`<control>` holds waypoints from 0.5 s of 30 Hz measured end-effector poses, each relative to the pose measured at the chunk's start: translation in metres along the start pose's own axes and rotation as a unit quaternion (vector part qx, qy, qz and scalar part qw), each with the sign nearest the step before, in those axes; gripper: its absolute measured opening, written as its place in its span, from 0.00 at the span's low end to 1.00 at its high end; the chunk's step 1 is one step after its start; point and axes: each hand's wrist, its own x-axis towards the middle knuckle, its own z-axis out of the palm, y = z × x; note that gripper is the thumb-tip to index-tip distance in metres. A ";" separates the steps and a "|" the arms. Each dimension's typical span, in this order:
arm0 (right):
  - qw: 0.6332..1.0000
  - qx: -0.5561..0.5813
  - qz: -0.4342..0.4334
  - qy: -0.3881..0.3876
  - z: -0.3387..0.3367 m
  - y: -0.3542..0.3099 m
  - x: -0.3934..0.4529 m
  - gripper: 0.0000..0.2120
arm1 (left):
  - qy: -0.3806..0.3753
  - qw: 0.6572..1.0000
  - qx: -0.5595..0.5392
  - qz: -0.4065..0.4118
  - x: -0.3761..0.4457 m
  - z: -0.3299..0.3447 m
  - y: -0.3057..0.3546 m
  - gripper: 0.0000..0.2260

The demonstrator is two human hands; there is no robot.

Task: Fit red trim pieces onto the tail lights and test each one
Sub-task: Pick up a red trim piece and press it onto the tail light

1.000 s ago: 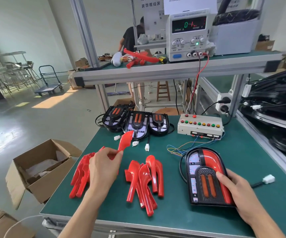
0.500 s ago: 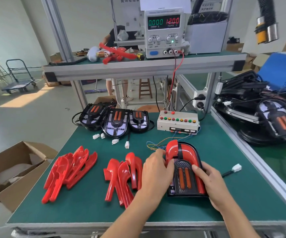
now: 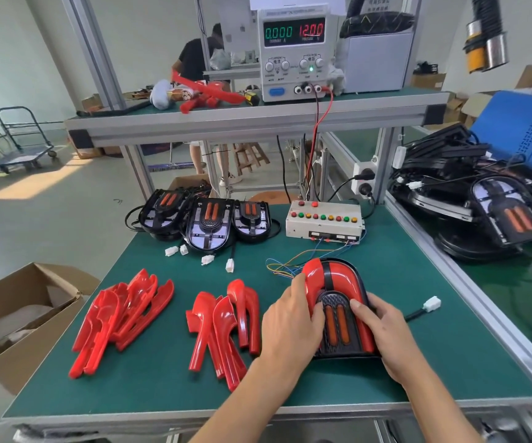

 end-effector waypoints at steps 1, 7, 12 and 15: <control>1.000 0.001 0.000 0.000 0.000 0.000 0.000 0.13 | 0.000 1.000 0.001 0.005 -0.002 0.000 0.000 0.23; 1.000 0.015 0.010 0.004 -0.001 0.001 0.001 0.14 | -0.004 1.000 0.010 0.024 -0.007 0.000 -0.007 0.26; 1.000 0.019 0.013 0.014 -0.001 0.001 0.002 0.14 | -0.006 1.000 0.004 0.018 -0.013 0.004 -0.009 0.27; 1.000 0.024 0.017 0.012 -0.003 0.000 0.001 0.15 | -0.001 1.000 0.007 0.024 -0.015 0.006 -0.008 0.28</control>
